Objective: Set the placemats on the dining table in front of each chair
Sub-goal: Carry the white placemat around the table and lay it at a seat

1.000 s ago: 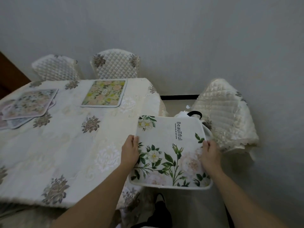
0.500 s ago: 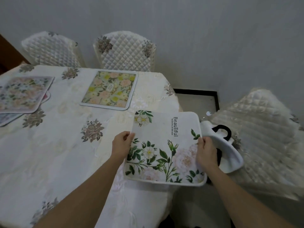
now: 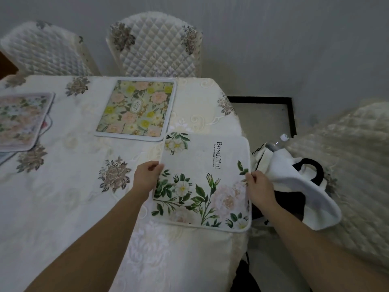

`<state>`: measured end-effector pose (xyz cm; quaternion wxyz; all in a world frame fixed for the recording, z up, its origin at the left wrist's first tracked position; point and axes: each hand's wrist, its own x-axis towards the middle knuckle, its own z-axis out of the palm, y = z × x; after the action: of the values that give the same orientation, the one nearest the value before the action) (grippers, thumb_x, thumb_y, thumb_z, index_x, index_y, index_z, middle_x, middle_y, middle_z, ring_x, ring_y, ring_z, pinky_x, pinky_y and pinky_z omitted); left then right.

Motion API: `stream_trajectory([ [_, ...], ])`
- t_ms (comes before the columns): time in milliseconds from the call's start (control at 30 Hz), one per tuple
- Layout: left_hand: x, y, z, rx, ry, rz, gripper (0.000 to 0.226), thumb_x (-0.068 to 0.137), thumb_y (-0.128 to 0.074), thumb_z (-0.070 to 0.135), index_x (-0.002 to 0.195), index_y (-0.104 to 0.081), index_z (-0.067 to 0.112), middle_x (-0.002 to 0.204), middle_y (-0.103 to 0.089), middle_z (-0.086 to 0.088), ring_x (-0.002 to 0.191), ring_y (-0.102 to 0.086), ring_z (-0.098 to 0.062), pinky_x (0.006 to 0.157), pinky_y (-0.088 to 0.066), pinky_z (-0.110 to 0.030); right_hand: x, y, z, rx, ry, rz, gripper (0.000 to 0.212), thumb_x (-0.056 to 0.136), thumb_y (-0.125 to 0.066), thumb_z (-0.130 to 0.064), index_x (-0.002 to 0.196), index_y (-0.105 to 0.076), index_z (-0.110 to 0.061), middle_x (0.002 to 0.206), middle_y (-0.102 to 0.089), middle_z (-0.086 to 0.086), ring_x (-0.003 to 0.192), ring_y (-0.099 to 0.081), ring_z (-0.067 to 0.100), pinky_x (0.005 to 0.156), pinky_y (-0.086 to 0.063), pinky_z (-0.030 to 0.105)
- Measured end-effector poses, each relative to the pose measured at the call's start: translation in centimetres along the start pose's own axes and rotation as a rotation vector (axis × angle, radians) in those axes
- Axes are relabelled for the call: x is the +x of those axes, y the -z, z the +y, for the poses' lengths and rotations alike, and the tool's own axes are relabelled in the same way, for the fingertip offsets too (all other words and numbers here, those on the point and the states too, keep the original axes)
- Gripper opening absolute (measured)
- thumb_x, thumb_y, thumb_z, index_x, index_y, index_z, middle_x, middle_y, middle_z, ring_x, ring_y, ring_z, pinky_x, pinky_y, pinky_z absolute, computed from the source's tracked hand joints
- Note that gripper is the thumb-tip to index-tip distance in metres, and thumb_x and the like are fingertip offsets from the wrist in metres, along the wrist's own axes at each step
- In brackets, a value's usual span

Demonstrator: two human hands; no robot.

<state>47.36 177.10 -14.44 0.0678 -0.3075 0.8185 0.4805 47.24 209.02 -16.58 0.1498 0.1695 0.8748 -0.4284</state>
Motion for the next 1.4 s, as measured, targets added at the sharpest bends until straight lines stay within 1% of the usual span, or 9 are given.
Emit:
stream_trajectory([
  [33,0.3,0.0,-0.2,0.0,0.017,0.001,0.005,0.089,-0.068,0.023,0.088,-0.068,0.018,0.089,-0.07,-0.009,0.092,-0.066,-0.031,0.091,-0.053,-0.048,0.2,-0.1,0.0,-0.01,-0.011,-0.01,0.025,0.1,-0.045,-0.025,0.096,-0.058,-0.004,0.087,-0.06,0.008,0.08,-0.054,0.025,0.066,-0.035,0.031],
  [167,0.8,0.3,-1.5,-0.006,0.102,0.013,0.026,0.088,-0.07,0.024,0.107,-0.07,0.006,0.097,-0.071,-0.011,0.096,-0.067,-0.03,0.093,-0.053,-0.048,0.5,0.0,-0.3,-0.042,-0.028,-0.047,0.028,0.098,-0.05,-0.026,0.084,-0.06,-0.004,0.074,-0.059,0.005,0.072,-0.054,0.023,0.056,-0.034,0.03],
  [300,0.6,0.5,-2.2,-0.028,0.141,0.035,0.034,0.086,-0.072,0.023,0.113,-0.068,0.004,0.101,-0.07,-0.013,0.098,-0.065,-0.028,0.095,-0.052,-0.048,0.4,0.1,-0.6,-0.062,-0.04,-0.06,0.034,0.095,-0.054,-0.024,0.076,-0.058,0.005,0.072,-0.061,0.017,0.066,-0.052,0.025,0.055,-0.035,0.025],
  [533,0.0,0.9,-2.6,-0.009,0.134,0.052,0.03,0.084,-0.074,0.022,0.11,-0.07,0.007,0.092,-0.069,-0.006,0.089,-0.065,-0.023,0.093,-0.053,-0.043,-0.3,0.0,-0.1,-0.114,-0.05,-0.079,0.035,0.091,-0.056,-0.023,0.061,-0.044,-0.01,0.057,-0.047,0.008,0.055,-0.044,0.021,0.052,-0.033,0.03],
  [833,-1.0,1.0,-2.7,0.152,0.073,0.102,0.026,0.086,-0.072,0.025,0.106,-0.069,0.009,0.09,-0.066,-0.003,0.085,-0.06,-0.018,0.079,-0.045,-0.029,-1.0,0.1,0.0,-0.111,-0.06,-0.112,0.036,0.092,-0.056,-0.025,0.062,-0.047,-0.008,0.059,-0.052,0.011,0.056,-0.05,0.025,0.054,-0.039,0.03],
  [967,-0.9,0.7,-2.8,0.184,0.046,0.126,0.024,0.086,-0.071,0.025,0.105,-0.069,0.009,0.088,-0.067,-0.001,0.084,-0.061,-0.018,0.078,-0.046,-0.029,-1.0,-0.1,0.0,-0.108,-0.077,-0.097,0.034,0.091,-0.056,-0.026,0.065,-0.054,-0.004,0.064,-0.058,0.013,0.062,-0.055,0.027,0.058,-0.043,0.032],
  [1067,-0.9,0.7,-3.0,0.185,0.023,0.136,0.024,0.086,-0.071,0.026,0.104,-0.07,0.01,0.087,-0.067,-0.002,0.086,-0.063,-0.02,0.082,-0.051,-0.032,-1.0,-0.2,0.0,-0.118,-0.078,-0.084,0.037,0.092,-0.056,-0.027,0.074,-0.06,0.006,0.072,-0.065,0.018,0.065,-0.056,0.025,0.057,-0.042,0.029],
  [1267,-1.1,0.8,-3.3,0.204,-0.031,0.143,0.023,0.087,-0.07,0.025,0.103,-0.069,0.009,0.086,-0.067,-0.002,0.082,-0.062,-0.018,0.079,-0.049,-0.03,-1.1,-0.2,-0.5,-0.186,-0.041,-0.093,0.035,0.093,-0.055,-0.027,0.08,-0.064,0.005,0.077,-0.068,0.017,0.076,-0.063,0.032,0.059,-0.043,0.029],
  [1400,-0.9,0.8,-3.4,0.264,-0.118,0.152,0.019,0.089,-0.067,0.02,0.104,-0.066,0.007,0.087,-0.065,-0.002,0.079,-0.059,-0.017,0.078,-0.051,-0.033,-1.4,0.0,-0.8,-0.367,-0.03,-0.094,0.04,0.093,-0.053,-0.035,0.068,-0.06,-0.004,0.064,-0.064,0.011,0.063,-0.062,0.027,0.056,-0.049,0.032],
])
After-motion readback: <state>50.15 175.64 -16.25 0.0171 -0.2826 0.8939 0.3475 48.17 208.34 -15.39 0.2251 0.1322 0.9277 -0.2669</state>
